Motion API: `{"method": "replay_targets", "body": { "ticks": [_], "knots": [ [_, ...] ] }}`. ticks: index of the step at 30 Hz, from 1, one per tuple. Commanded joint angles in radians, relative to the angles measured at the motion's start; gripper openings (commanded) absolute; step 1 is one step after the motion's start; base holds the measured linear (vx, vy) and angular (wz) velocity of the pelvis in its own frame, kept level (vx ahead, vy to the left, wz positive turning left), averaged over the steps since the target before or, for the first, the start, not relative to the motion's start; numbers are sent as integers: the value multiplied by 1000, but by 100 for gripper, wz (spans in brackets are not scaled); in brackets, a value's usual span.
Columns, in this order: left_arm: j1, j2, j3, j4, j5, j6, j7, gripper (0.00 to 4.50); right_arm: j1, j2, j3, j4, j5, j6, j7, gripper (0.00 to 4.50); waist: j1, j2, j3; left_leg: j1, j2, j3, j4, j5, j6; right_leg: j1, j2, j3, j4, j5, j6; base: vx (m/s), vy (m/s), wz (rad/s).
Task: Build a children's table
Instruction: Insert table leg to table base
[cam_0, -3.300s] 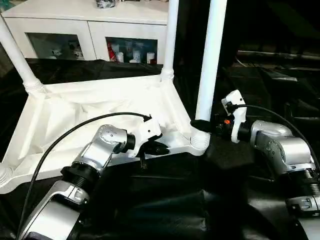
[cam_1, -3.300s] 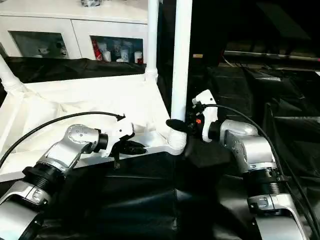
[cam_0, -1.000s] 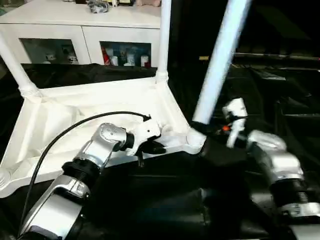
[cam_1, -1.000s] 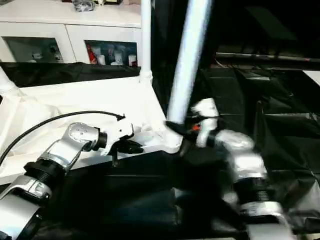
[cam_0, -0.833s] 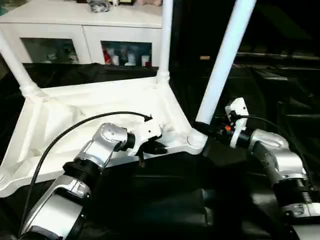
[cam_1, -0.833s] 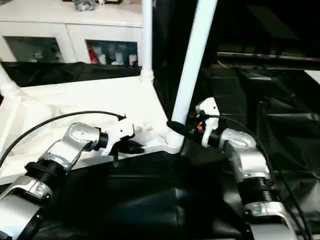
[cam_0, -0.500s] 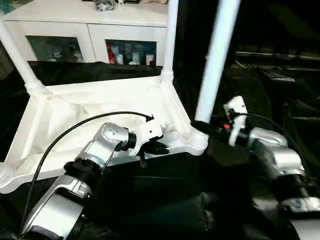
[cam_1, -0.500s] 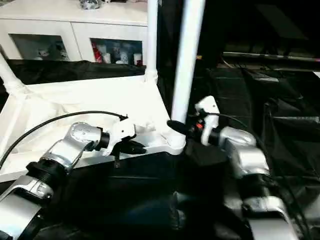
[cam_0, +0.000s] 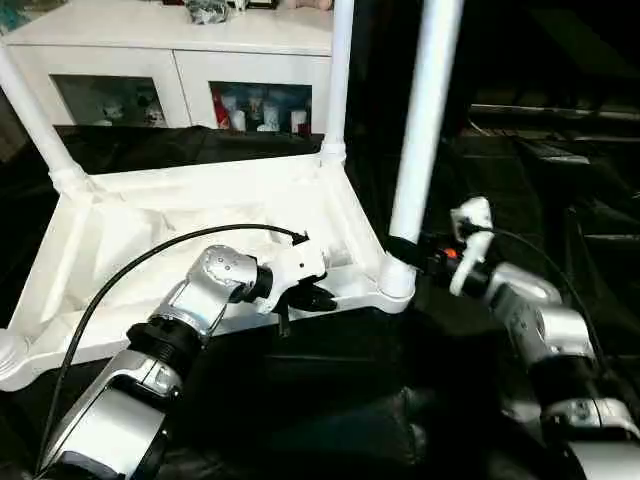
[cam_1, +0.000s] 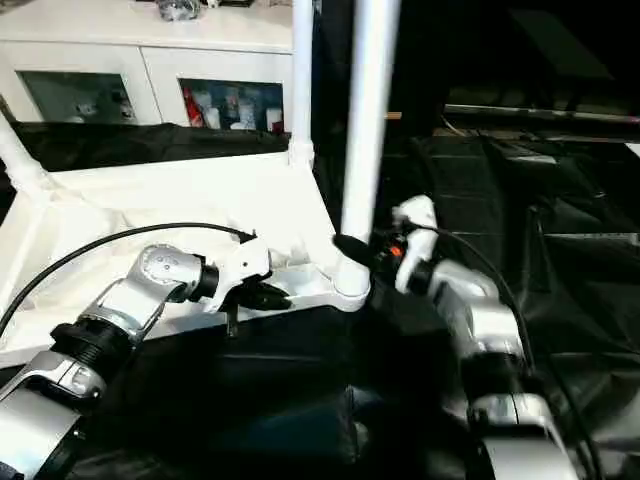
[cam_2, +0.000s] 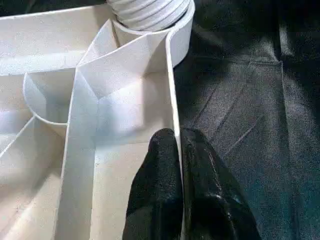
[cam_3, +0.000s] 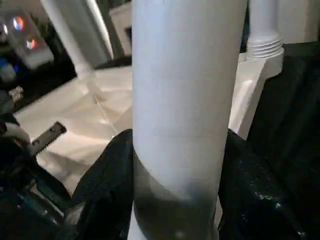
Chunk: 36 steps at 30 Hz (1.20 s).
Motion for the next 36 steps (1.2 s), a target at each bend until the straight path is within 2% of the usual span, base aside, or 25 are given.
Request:
{"method": "replay_targets", "body": {
  "ticks": [1,2,4,5,6,7,9,11,15,17,18,20,22,23,24,26,27,28,32,33,36],
  "knots": [
    [-9,18,-21,7,34,-8,-21,0,88,6,-1,79,-31,36,-49,186,-3,15,-43,27,73,-44,-83,-454,-32,12,-91,62,-96,-458,-177,0,0,0],
    [-9,18,-21,7,34,-8,-21,0,88,6,-1,79,-31,36,-49,186,-3,12,-44,25,74,-43,-83,-441,-27,14,-90,62,-97,-455,-175,0,0,0],
    [-18,17,-21,14,36,-9,-19,0,139,41,-20,53,-20,-10,-76,186,-3,21,-43,20,74,-45,-86,-434,-24,16,-91,61,-96,-454,-171,0,0,0],
    [-20,18,-22,15,36,-10,-18,0,169,71,-35,34,-11,-56,-98,186,-2,26,-44,22,74,-45,-87,-441,-26,14,-91,62,-99,-459,-166,0,0,0],
    [-20,18,-22,15,36,-10,-18,0,169,71,-35,34,-11,-56,-98,186,-2,24,-44,25,75,-44,-87,-452,-28,10,-91,62,-102,-465,-162,0,0,0],
    [-20,19,-22,15,36,-10,-18,0,175,78,-39,29,-8,-66,-104,186,-8,21,-40,22,72,-51,-90,-476,-31,16,-90,58,-101,-509,-154,0,0,0],
    [-19,20,-22,14,37,-11,-15,0,184,87,-37,24,-12,-90,-110,185,-7,25,-39,31,72,-49,-88,-490,-31,8,-92,59,-109,-560,-140,0,0,0],
    [-14,25,-21,7,36,-9,-13,0,204,107,-25,14,-34,-157,-134,185,-6,32,-38,29,71,-52,-89,-491,-33,8,-95,60,-113,-582,-129,0,0,0],
    [-9,34,-20,3,37,-8,-15,0,227,136,9,-10,-77,-224,-161,185,-8,28,-36,28,71,-55,-94,-501,-32,6,-93,58,-115,-607,-113,0,0,0],
    [-11,36,-19,8,39,-9,-14,0,235,141,33,-16,-103,-254,-162,185,-10,30,-34,30,71,-55,-94,-511,-31,4,-94,59,-119,-628,-108,0,0,0],
    [-12,36,-18,10,40,-10,-11,0,240,144,48,-22,-119,-273,-163,185,-11,26,-34,29,72,-56,-94,-514,-32,4,-93,59,-119,-633,-105,0,0,0],
    [-14,36,-16,14,40,-11,-7,0,244,148,66,-31,-136,-294,-163,185,-12,25,-33,29,71,-57,-95,-516,-30,2,-95,59,-121,-658,-93,0,0,0],
    [-16,34,-13,18,40,-11,0,0,246,150,73,-36,-141,-310,-167,185,-14,11,-33,29,70,-56,-94,-510,-24,0,-95,59,-125,-681,-85,0,0,0],
    [-17,33,-12,20,40,-12,4,0,247,152,75,-36,-141,-315,-170,185,-14,14,-32,31,70,-57,-93,-511,-22,-2,-97,59,-127,-696,-81,0,0,0],
    [-17,31,-11,20,40,-11,9,0,245,154,72,-34,-141,-330,-176,185,-15,7,-32,30,70,-56,-93,-509,-20,-2,-97,59,-129,-702,-78,0,0,0],
    [-12,26,-7,14,37,-7,19,0,243,158,68,-35,-137,-349,-181,185,-15,10,-32,31,72,-58,-96,-513,-22,-2,-96,56,-130,-694,-73,0,0,0],
    [-10,24,-6,11,36,-5,23,0,243,162,66,-38,-131,-351,-181,185,-15,4,-33,29,73,-58,-99,-512,-21,0,-95,56,-127,-679,-76,0,0,0],
    [-8,23,-5,9,35,-4,25,0,243,165,64,-39,-127,-353,-181,185,-16,5,-33,28,73,-58,-100,-510,-22,2,-95,56,-127,-669,-78,0,0,0],
    [-3,18,-4,9,35,-4,38,0,246,173,79,-45,-140,-387,-180,185,-15,-5,-33,29,74,-54,-100,-499,-17,-2,-98,60,-129,-656,-86,0,0,0],
    [-2,18,-2,9,34,-4,40,0,247,174,82,-44,-144,-397,-182,185,-13,-2,-32,30,74,-55,-100,-498,-17,-2,-99,61,-129,-656,-88,0,0,0],
    [-1,19,-2,11,35,-7,44,0,251,167,98,-34,-170,-424,-187,185,-14,-6,-31,30,75,-54,-101,-501,-20,-3,-98,61,-129,-658,-85,0,0,0]
  ]
}}
